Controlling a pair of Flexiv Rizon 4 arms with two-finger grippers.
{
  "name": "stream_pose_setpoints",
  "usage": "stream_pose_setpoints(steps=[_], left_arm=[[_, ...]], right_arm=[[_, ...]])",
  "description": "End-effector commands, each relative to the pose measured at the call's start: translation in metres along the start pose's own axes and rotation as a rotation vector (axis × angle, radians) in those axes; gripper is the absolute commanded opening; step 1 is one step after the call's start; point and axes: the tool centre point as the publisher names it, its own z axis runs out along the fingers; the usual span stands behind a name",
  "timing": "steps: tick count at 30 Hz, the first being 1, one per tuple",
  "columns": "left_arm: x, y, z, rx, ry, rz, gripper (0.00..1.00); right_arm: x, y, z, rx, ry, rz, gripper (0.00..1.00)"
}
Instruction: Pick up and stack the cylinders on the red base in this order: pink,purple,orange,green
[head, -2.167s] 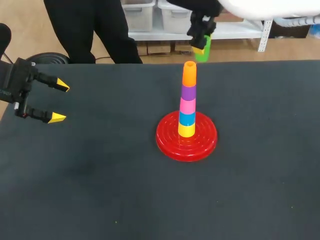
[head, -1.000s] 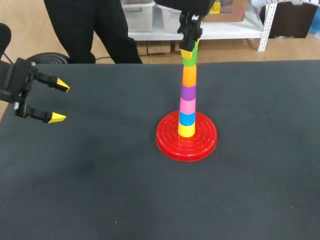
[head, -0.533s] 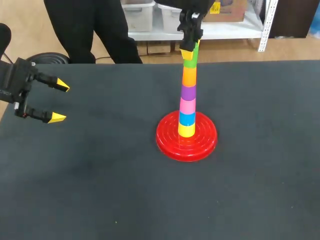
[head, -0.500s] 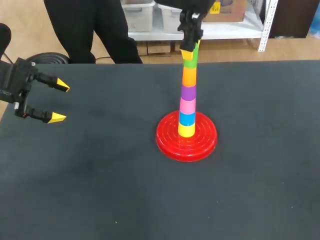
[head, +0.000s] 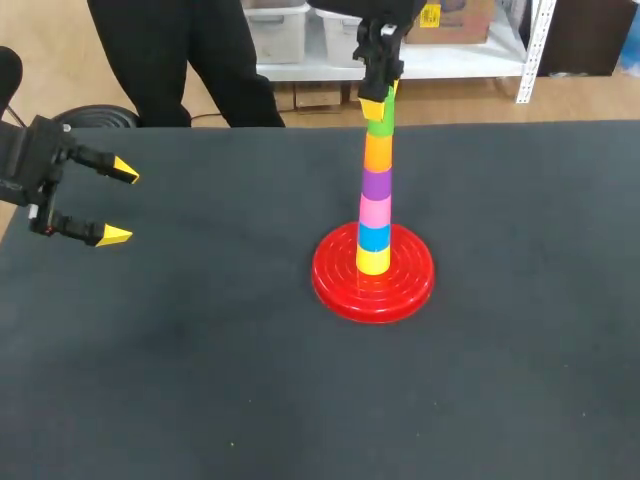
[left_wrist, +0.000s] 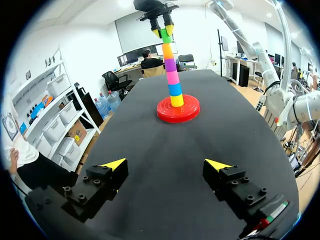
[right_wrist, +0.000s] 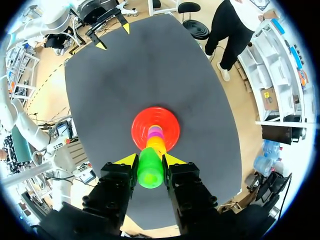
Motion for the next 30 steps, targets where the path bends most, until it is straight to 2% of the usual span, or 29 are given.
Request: stream_pose_setpoints(steps=[1,30], left_arm=[[0.001,-0.001,0.000,-0.002,-0.001,0.002,1.00],[0.001,-0.001,0.000,-0.002,-0.001,0.002,1.00]], right_arm=[[-0.001,-0.001,0.002,0.004,0.002,0.001,0.00],[-0.004,-0.005,0.021,-0.066,0.036,0.001,0.00]])
